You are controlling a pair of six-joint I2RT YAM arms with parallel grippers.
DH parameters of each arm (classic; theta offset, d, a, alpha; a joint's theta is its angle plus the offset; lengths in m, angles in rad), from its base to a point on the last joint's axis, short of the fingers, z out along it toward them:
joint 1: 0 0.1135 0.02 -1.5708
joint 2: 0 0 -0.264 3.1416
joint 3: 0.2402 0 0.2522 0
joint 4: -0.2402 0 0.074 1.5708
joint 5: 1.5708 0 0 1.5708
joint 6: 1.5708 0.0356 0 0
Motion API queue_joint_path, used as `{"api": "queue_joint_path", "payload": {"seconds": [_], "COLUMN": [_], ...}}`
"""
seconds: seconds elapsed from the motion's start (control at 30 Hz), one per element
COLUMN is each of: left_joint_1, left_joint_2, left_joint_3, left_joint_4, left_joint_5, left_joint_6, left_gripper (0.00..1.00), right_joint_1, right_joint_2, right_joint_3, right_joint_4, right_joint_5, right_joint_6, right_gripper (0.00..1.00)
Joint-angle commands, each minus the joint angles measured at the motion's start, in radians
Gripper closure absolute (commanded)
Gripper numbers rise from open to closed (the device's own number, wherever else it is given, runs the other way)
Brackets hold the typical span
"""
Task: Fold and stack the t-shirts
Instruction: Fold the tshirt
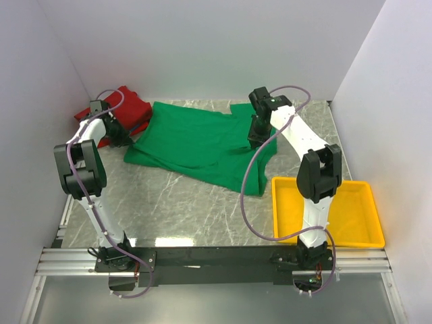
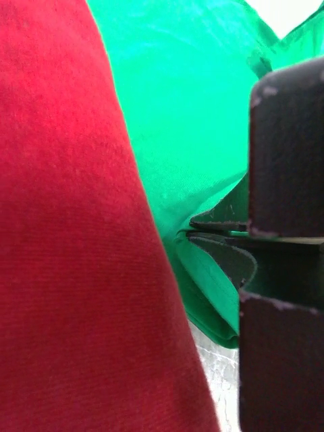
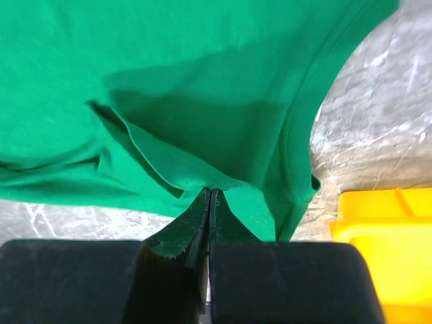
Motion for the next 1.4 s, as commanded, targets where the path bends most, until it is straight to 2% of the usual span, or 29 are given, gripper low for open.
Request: {"api": "queue_joint_path", "payload": {"seconds": [0.0, 0.93, 1.03, 1.07, 1.1, 1.13, 1.17, 1.23, 1.27, 1.37], "left_joint_1": [0.0, -0.005, -0.006, -0.008, -0.008, -0.009, -0.009, -0.008, -0.008, -0.006], "left_joint_2": [-0.001, 0.068, 0.071, 0.066, 0.063, 0.057, 0.043, 0.023, -0.001, -0.066], "left_joint_3": [0.056, 0.122, 0.134, 0.137, 0.137, 0.136, 0.131, 0.114, 0.104, 0.028], "left_joint_4": [-0.016, 0.019, 0.019, 0.019, 0.019, 0.018, 0.015, 0.01, 0.006, 0.013], "left_joint_5": [-0.007, 0.028, 0.031, 0.031, 0.026, 0.02, 0.004, -0.019, -0.029, -0.072], "left_joint_6": [0.025, 0.02, 0.028, 0.032, 0.035, 0.042, 0.046, 0.057, 0.068, 0.074], "left_gripper": [0.99, 0.98, 0.73, 0.55, 0.45, 0.37, 0.25, 0.18, 0.14, 0.14], "right_joint_1": [-0.014, -0.088, -0.09, -0.091, -0.091, -0.091, -0.093, -0.093, -0.093, -0.093], "right_joint_2": [0.012, 0.163, 0.172, 0.175, 0.178, 0.181, 0.178, 0.166, 0.161, 0.121], "right_joint_3": [0.086, 0.243, 0.238, 0.242, 0.243, 0.243, 0.235, 0.223, 0.205, 0.136], "right_joint_4": [-0.037, -0.018, 0.002, 0.005, 0.005, 0.006, 0.011, 0.017, 0.022, 0.048], "right_joint_5": [0.016, -0.014, -0.046, -0.051, -0.056, -0.06, -0.063, -0.071, -0.073, -0.077], "right_joint_6": [-0.022, -0.071, -0.08, -0.085, -0.086, -0.088, -0.088, -0.093, -0.093, -0.093], "right_gripper": [1.0, 1.0, 1.0, 0.96, 0.87, 0.66, 0.57, 0.43, 0.41, 0.38]}}
